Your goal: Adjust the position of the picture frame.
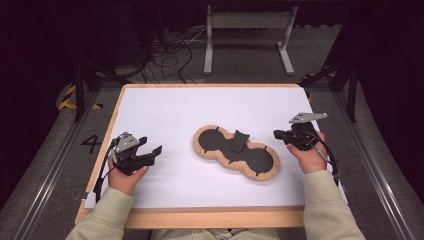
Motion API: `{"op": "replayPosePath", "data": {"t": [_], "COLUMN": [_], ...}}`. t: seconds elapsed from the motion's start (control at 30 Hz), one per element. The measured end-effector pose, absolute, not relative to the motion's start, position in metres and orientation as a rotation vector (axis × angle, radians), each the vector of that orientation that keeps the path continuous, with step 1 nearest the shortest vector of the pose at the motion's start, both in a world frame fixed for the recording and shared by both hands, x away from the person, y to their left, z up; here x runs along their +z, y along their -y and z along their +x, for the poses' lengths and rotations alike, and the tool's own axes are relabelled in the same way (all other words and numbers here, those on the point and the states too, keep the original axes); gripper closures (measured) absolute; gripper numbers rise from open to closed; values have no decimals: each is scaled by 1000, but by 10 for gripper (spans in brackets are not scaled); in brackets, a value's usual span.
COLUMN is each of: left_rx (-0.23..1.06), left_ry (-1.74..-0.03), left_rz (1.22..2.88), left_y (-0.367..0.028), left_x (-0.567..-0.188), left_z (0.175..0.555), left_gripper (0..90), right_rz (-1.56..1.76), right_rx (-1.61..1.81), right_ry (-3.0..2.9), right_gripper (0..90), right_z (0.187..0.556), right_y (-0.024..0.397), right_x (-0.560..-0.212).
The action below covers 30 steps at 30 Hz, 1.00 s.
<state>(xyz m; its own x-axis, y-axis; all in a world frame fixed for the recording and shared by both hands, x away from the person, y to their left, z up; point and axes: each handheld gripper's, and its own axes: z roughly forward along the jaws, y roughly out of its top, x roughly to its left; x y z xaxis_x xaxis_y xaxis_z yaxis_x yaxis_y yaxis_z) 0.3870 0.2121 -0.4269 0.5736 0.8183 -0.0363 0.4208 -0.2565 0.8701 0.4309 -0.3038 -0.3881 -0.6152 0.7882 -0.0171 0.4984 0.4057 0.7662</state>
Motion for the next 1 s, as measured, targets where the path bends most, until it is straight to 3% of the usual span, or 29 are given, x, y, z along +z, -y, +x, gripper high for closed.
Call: {"op": "replayPosePath", "data": {"t": [0.53, 1.0], "left_rx": [540, 536], "left_ry": [-1004, -1003], "left_rz": [1890, 1892], "left_y": [-212, -212], "left_x": [-428, -428], "left_z": [388, 387], "left_gripper": [325, 322], "right_rz": [1175, 1193], "right_rx": [912, 922], "right_ry": [-2418, -2500], "right_gripper": [900, 900], "right_z": [444, 446], "right_y": [299, 298], "right_x": [-423, -434]}}
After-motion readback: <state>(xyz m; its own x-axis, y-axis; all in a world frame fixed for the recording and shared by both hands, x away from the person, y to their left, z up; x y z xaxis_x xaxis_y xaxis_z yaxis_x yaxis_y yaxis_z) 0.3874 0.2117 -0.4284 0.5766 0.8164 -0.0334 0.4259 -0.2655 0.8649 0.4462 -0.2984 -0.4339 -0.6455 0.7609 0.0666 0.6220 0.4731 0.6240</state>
